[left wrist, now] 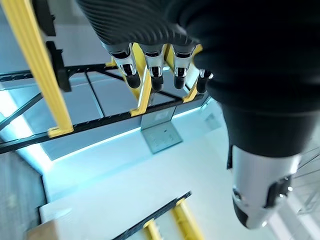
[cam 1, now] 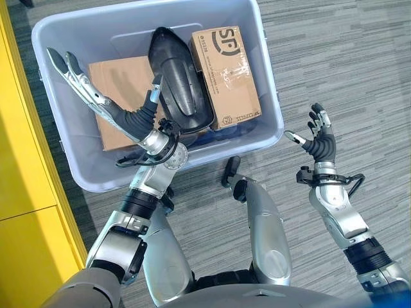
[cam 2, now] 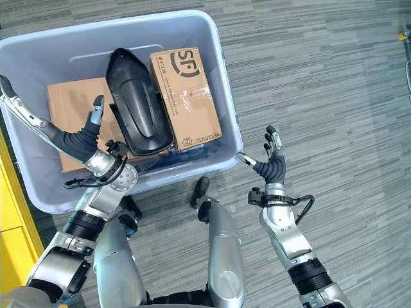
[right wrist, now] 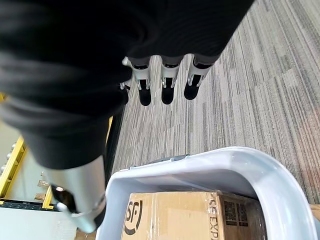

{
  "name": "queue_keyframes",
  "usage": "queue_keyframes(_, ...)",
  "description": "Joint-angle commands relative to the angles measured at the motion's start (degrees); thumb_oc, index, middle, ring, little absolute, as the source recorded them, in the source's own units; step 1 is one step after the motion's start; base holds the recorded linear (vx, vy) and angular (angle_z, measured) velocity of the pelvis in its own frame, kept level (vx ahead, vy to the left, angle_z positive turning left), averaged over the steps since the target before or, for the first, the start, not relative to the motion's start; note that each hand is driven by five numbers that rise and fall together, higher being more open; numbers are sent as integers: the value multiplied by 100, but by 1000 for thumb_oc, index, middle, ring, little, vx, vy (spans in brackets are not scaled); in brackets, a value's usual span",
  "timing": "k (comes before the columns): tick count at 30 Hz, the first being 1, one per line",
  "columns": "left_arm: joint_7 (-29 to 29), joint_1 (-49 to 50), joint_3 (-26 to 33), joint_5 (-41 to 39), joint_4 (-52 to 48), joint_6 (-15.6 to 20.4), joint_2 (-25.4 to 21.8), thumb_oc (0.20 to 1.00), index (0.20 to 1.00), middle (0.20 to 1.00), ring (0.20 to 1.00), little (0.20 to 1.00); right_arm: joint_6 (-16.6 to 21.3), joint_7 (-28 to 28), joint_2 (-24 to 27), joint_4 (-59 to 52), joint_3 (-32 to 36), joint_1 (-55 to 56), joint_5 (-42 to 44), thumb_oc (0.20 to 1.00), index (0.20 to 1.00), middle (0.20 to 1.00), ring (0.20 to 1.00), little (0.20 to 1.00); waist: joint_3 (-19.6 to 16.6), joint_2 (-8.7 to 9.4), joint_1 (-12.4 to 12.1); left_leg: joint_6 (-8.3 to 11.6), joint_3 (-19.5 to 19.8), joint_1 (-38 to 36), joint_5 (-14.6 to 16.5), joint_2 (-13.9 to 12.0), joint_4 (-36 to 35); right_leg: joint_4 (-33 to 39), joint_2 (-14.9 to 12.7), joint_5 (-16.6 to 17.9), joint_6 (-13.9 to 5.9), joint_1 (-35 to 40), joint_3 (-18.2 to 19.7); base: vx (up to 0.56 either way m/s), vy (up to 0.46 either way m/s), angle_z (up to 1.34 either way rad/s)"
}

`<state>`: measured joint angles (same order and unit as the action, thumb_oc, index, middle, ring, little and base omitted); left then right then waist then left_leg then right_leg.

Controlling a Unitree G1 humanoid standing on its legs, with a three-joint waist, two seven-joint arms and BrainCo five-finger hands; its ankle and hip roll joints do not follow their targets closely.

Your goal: Move parts from the plastic box to the shelf.

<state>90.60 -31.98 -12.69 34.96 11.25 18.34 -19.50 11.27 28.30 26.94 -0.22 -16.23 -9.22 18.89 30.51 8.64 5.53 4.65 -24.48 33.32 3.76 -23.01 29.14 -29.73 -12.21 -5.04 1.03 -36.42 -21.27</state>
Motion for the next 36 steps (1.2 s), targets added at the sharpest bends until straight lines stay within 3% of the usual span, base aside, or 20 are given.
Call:
queue_keyframes(1,-53,-157,-70,-327,-260,-33,-47,1000,1000,1000,1000,1000,198,175,-87,-319,214,-81,-53,1000,1000,1000,1000,1000,-72,84,-45,276,-131,-43,369,114,58,-296,-95,-471,-826,253,6,0,0,0)
queue_keyframes(3,-341,-157,-58,-1093,-131,-289,5,1000,1000,1000,1000,1000,196,201,-119,-305,194,-85,-76,1000,1000,1000,1000,1000,-72,103,-60,285,-119,-32,356,99,74,-274,-91,-461,-833,275,-15,-5,-43,-1)
queue_keyframes(5,-1101,-80,-80,-1830,215,-875,45,1000,1000,1000,1000,1000,174,217,-175,-258,198,-112,-98,1000,1000,1000,1000,1000,-72,127,-81,297,-107,-41,343,85,78,-244,-58,-456,-847,316,-32,-4,-57,-2)
queue_keyframes(9,-1858,-40,-182,-2946,715,-1172,184,1000,1000,1000,1000,1000,263,135,-162,-161,191,-85,-87,1000,1000,1000,1000,1000,-72,174,-58,294,-142,-51,321,4,107,-252,-44,-448,-845,329,-55,1,-27,3)
queue_keyframes(10,-2371,-49,-226,-3865,871,-1345,289,1000,1000,1000,1000,1000,279,81,-148,-150,199,-83,-74,1000,1000,1000,1000,1000,-72,192,-24,298,-183,-52,301,-54,132,-237,-37,-432,-847,330,-62,0,0,0)
queue_keyframes(11,-2465,-35,-223,-4290,914,-1466,396,1000,1000,1000,1000,1000,271,39,-145,-150,223,-76,-75,1000,1000,1000,1000,1000,-72,195,-7,295,-201,-53,296,-77,146,-230,-26,-431,-844,335,-63,0,0,0)
queue_keyframes(14,-2654,-85,-239,-4586,1193,-1761,567,1000,1000,1000,1000,1000,223,-40,-166,-77,237,-149,-76,1000,1000,1000,1000,1000,-72,212,41,288,-247,-67,297,-123,187,-239,-4,-431,-838,325,-54,-1,-2,-4)
queue_keyframes(16,-2579,-215,-246,-5229,1403,-2125,679,1000,1000,1000,1000,1000,187,-121,-156,-18,248,-196,-48,1000,1000,1000,1000,1000,-72,217,82,294,-268,-83,292,-146,201,-201,31,-426,-831,345,-40,-2,3,-9)
queue_keyframes(18,-2430,-359,-155,-6116,1953,-2107,958,1000,1000,1000,1000,1000,108,-187,-162,30,248,-300,-32,1000,1000,1000,1000,1000,-72,238,162,312,-330,-96,267,-211,233,-225,40,-435,-823,327,-16,2,19,-9)
queue_keyframes(22,-1932,-665,28,-6846,2504,-1923,1109,1000,1000,1000,1000,1000,-55,-243,-140,57,212,-500,-18,1000,1000,1000,1000,1000,-72,263,275,340,-414,-83,248,-309,312,-292,37,-468,-801,265,40,1,25,-8)
queue_keyframes(25,-1530,-974,51,-6511,2796,-2166,1016,1000,1000,1000,1000,1000,-166,-208,-118,100,141,-670,25,1000,1000,1000,1000,1000,-72,295,340,359,-441,-13,250,-373,410,-390,31,-496,-772,167,86,2,8,-7)
queue_keyframes(30,-1186,-1666,127,-6787,3587,-2619,802,1000,1000,1000,1000,1000,-295,-169,-32,239,-60,-961,228,1000,1000,1000,1000,1000,-72,404,449,414,-457,40,267,-492,554,-443,36,-490,-730,106,107,17,-22,-3)
queue_keyframes(33,-863,-1871,229,-6707,3918,-2678,707,1000,1000,1000,1000,1000,-382,-112,-29,276,-138,-1074,274,1000,1000,1000,1000,1000,-72,430,480,436,-459,60,275,-523,600,-465,49,-503,-709,84,125,26,-27,-4)
queue_keyframes(36,-902,-2119,261,-6480,4226,-2984,522,1000,1000,1000,1000,1000,-470,-53,-36,290,-198,-1199,301,1000,1000,1000,1000,1000,-72,442,519,452,-468,113,290,-560,658,-506,47,-506,-699,9,153,6,-9,-1)
